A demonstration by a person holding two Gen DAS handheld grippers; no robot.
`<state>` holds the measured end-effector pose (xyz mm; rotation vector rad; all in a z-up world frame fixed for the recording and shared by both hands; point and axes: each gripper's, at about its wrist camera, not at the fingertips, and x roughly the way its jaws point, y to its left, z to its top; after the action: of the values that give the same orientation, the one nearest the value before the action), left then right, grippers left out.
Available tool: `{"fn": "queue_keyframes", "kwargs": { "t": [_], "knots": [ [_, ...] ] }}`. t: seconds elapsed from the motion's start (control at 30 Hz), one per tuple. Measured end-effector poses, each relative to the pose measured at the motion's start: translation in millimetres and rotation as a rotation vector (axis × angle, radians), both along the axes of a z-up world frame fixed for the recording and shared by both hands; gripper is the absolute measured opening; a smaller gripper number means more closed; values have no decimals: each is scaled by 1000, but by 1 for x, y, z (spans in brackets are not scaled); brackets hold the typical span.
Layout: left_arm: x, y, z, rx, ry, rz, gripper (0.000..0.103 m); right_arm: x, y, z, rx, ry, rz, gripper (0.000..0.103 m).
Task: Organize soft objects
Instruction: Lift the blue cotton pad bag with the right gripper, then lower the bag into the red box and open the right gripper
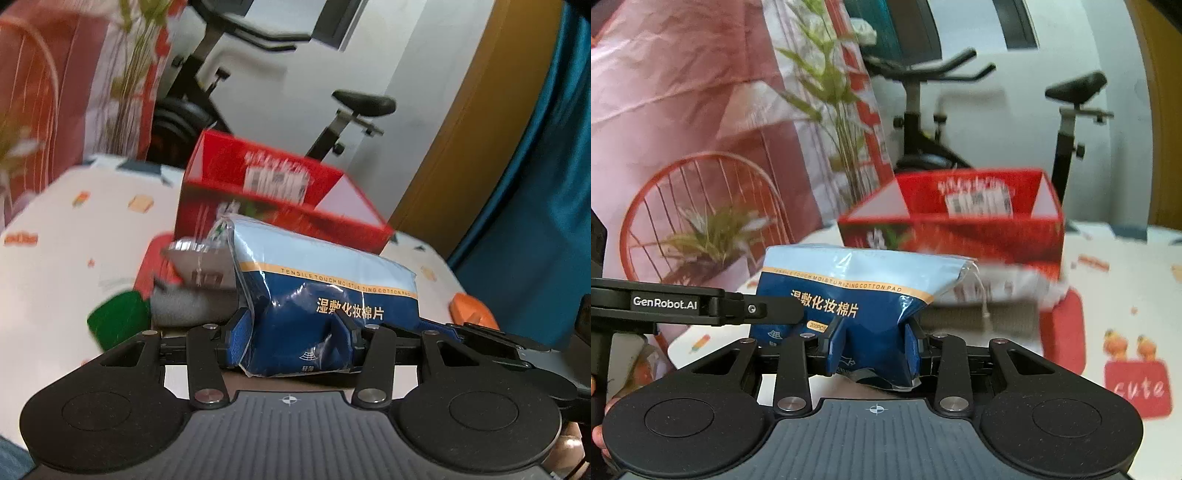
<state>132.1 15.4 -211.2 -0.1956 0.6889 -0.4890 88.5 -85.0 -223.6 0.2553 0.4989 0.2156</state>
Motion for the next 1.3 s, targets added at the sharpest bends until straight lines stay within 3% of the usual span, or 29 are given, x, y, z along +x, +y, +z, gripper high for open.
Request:
{"fn": "queue_keyframes", "kwargs": {
  "t": [0.33,0.93,1.13,1.3],
  "knots": [
    [1,-13,36,-9,-85,-20,51,5,-11,41,-25,-94,-19,32],
    [23,-24,50,-5,-94,-11,51,29,-21,56,-49,-125,-40,32],
    [49,-29,61,0,-110,-9,51,63,-33,66,-52,-115,-32,33],
    [95,-41,72,14,-106,-17,52,124,-53,76,-34,-54,-23,33]
  ]
}}
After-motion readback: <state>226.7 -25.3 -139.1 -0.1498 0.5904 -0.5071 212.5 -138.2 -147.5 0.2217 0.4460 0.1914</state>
